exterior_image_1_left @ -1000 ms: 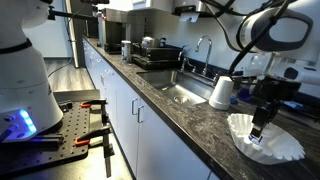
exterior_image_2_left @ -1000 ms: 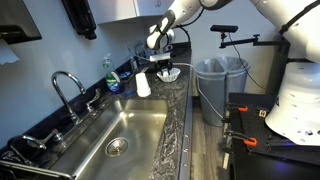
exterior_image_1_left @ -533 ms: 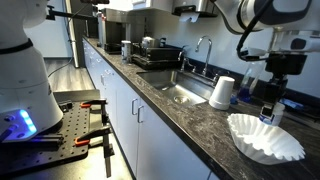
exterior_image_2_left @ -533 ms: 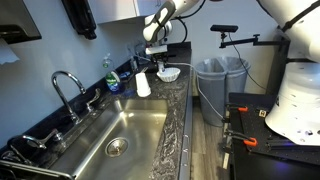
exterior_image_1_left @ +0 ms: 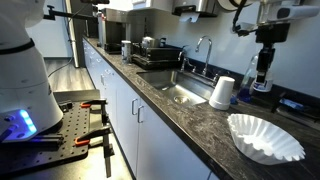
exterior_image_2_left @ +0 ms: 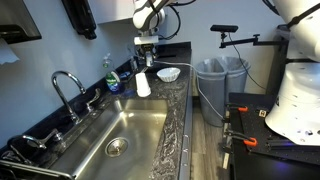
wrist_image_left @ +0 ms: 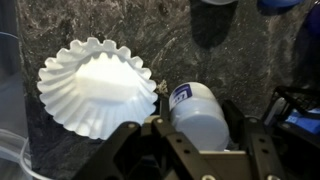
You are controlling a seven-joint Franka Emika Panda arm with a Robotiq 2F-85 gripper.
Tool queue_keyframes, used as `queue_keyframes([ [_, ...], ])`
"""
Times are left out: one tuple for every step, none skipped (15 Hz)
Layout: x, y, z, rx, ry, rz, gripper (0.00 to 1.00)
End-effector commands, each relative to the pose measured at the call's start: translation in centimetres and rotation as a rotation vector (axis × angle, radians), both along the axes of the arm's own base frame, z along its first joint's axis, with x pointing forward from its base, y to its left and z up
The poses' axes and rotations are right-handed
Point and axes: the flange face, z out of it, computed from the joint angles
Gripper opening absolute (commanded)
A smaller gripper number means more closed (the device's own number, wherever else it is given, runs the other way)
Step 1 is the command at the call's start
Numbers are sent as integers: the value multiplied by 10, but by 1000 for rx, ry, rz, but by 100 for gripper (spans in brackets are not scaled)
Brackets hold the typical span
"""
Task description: Remove the bottle from the paper plate and put it on the counter
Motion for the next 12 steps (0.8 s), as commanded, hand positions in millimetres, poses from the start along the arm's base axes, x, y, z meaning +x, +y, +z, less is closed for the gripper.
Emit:
queue_keyframes([
  [0, 36, 7, 2, 10, 63, 29],
  [2, 41, 2, 2, 17, 70, 29],
  [4, 45, -5, 6, 31, 75, 29],
  [6, 48, -13, 18, 47, 78, 29],
  [7, 50, -21, 25, 59, 77, 29],
  [7, 51, -29, 40, 72, 85, 29],
  [7, 52, -41, 47, 87, 80, 29],
  [7, 53, -51, 43, 103, 72, 29],
  [7, 52, -61, 45, 117, 70, 29],
  [7, 50, -69, 45, 128, 63, 29],
  [6, 49, -77, 46, 137, 56, 29],
  [6, 47, -84, 50, 145, 50, 29],
])
